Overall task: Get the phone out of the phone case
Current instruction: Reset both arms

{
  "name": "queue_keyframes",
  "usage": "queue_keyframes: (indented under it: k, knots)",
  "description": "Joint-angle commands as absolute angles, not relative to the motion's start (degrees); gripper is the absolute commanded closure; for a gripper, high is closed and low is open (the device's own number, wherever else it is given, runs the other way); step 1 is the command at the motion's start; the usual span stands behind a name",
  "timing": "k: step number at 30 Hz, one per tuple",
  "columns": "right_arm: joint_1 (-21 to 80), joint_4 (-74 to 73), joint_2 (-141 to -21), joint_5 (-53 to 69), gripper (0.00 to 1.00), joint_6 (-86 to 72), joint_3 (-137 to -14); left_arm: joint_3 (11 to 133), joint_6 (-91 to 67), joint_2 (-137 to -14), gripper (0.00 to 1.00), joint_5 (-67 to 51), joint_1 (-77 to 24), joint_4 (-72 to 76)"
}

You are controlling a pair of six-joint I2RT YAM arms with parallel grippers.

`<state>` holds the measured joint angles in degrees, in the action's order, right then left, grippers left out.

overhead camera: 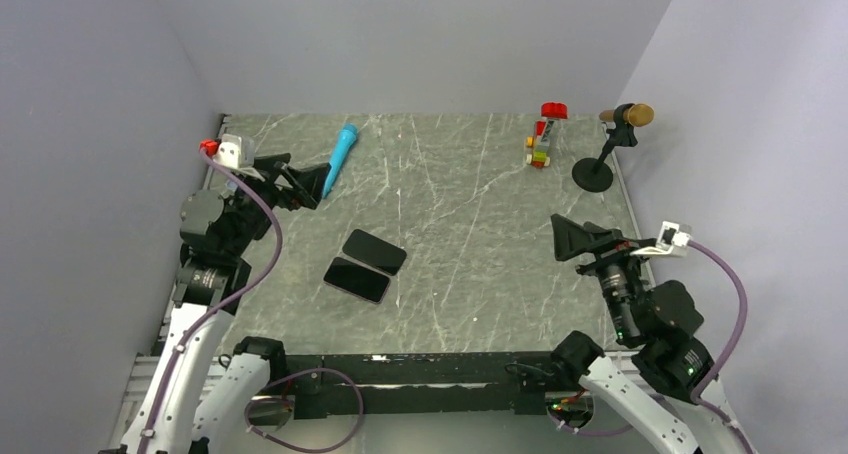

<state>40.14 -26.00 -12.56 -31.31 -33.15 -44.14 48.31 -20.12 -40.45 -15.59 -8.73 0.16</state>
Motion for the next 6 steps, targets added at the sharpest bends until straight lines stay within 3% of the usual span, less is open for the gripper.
queue_keyframes:
  k: [1,6]
  knots:
    - [40.14,-23.84,-9.76,-32.28,0.0,-28.79,-42.6,48.12,-18.32,-40.82,0.01,-18.64,-9.2,4.0]
    - [40.08,-24.67,-8.9,-32.92,0.0,-30.11,-41.76,47.52,-18.55,-41.51,0.01,-19.81,-10.3,5.15]
